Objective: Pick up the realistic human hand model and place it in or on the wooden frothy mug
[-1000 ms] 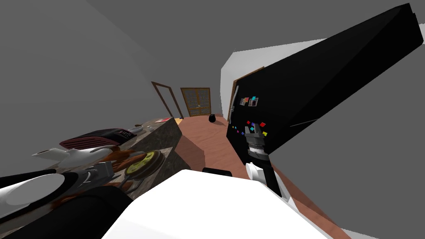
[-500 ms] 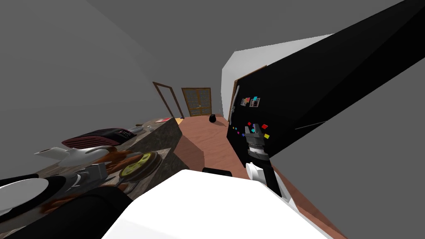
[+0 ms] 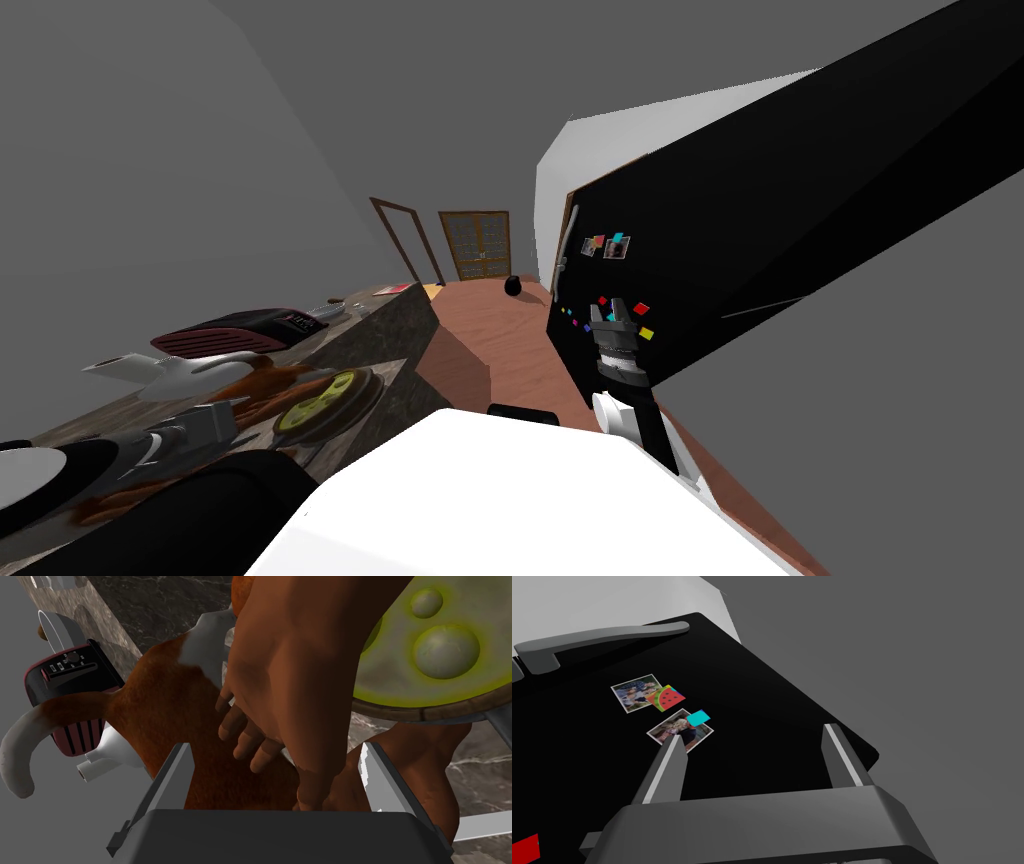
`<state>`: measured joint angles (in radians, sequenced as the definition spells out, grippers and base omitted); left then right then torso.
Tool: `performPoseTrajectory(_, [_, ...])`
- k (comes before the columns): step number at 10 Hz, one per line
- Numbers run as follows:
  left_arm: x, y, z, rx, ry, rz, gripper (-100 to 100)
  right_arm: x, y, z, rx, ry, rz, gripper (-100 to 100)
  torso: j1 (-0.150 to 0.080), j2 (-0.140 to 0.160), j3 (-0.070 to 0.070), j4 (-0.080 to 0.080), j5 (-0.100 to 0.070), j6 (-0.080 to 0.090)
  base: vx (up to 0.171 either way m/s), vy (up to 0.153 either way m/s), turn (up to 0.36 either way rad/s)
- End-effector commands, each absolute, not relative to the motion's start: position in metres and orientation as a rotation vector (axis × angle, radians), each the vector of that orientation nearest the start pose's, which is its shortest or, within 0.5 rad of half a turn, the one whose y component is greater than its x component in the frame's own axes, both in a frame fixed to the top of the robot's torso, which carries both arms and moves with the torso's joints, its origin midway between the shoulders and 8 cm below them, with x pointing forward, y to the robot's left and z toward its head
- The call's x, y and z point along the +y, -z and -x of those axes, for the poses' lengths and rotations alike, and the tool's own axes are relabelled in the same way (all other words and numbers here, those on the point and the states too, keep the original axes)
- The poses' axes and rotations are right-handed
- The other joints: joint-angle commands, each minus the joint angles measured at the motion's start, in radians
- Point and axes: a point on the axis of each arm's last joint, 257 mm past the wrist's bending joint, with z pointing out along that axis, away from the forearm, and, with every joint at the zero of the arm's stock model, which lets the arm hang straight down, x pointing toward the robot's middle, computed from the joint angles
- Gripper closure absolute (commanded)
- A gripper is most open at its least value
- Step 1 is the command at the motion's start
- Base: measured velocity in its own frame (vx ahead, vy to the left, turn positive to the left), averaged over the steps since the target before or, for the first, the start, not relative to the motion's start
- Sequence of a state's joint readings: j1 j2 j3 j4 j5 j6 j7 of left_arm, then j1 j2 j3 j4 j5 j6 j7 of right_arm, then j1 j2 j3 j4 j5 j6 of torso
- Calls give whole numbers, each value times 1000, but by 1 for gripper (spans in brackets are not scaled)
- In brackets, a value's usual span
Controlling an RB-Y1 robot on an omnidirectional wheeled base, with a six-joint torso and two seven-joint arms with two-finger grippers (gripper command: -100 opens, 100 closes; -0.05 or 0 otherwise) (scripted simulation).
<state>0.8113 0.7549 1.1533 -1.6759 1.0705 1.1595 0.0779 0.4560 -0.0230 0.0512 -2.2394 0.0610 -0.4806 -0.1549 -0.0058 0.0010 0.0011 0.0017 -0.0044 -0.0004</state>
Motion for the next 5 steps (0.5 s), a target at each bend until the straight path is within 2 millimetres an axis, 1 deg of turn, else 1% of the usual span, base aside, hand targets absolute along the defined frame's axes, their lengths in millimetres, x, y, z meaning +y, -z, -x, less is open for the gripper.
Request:
performPoseTrajectory(1, [761, 175, -61, 720, 297, 2341, -100, -249, -16, -362, 646, -1469, -687, 0, 0, 0, 0, 0, 0, 0, 63, -53, 40])
performPoseTrajectory(2, [768, 166, -62, 758, 296, 2310, -100, -249, -16, -362, 646, -1470, -687, 0, -1, 0, 0, 0, 0, 0, 74, -51, 66])
performPoseTrajectory(3, [774, 168, -56, 725, 297, 2313, -100, -249, -16, -362, 646, -1469, -687, 0, -1, -1, -1, 0, 0, 0, 66, -61, 35])
performPoseTrajectory(4, [778, 173, -48, 700, 290, 2331, -100, -249, -16, -362, 646, -1470, -687, 0, -1, -1, -1, 0, 0, 0, 29, -42, 2])
performPoseTrajectory(5, [776, 170, -52, 716, 293, 2323, -100, -249, -16, -362, 646, -1470, -687, 0, 0, 1, 0, 0, 0, 0, 8, -14, 1])
